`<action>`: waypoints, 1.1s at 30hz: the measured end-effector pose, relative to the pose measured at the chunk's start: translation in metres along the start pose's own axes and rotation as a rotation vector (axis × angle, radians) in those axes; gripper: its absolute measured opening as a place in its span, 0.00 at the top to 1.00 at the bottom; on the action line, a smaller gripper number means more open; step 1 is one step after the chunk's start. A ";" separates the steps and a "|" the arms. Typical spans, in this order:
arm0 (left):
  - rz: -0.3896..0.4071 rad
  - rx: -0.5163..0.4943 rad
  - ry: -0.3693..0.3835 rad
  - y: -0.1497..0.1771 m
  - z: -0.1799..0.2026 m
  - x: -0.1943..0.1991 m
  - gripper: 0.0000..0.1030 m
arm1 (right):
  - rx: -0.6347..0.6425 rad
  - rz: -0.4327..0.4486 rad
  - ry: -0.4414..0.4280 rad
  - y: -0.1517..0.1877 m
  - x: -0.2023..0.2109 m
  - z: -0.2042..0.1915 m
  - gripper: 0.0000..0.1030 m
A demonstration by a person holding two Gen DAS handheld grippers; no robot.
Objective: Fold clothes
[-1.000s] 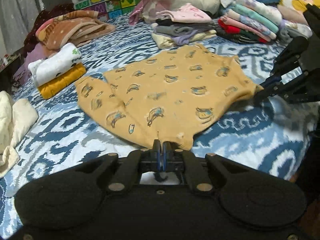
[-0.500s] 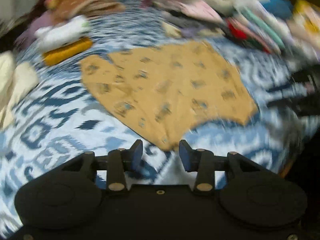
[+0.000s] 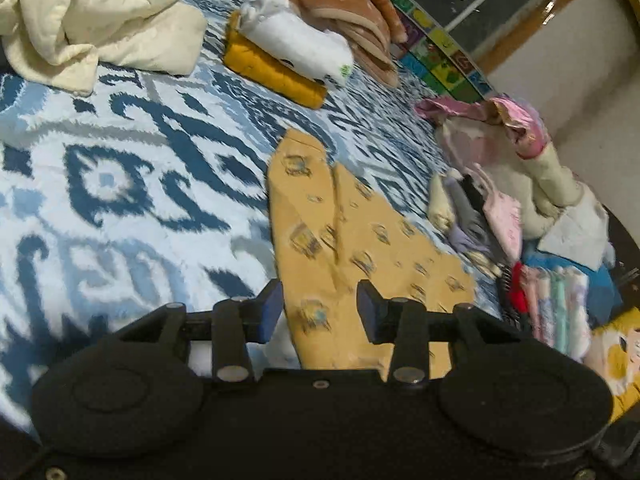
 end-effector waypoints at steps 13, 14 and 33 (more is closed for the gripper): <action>0.036 0.060 -0.035 -0.057 -0.033 -0.089 0.67 | 0.080 -0.095 -0.097 0.018 -0.071 -0.020 0.60; 0.046 0.042 -0.053 -0.058 -0.031 -0.090 0.82 | 0.090 -0.108 -0.090 0.019 -0.075 -0.022 0.60; -0.018 -0.621 0.135 -0.012 0.073 -0.076 0.86 | -0.037 -0.066 -0.086 0.029 -0.077 0.005 0.60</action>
Point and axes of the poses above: each gripper's, at about its wrist camera, not at the fingertips, and x roughly against the way its jaws point, z to its right, y to its underside, the point moved 1 cm from there along -x, roughly the way its jaws point, and after that the axes turned 11 degrees about -z, right-handed, at the moved point
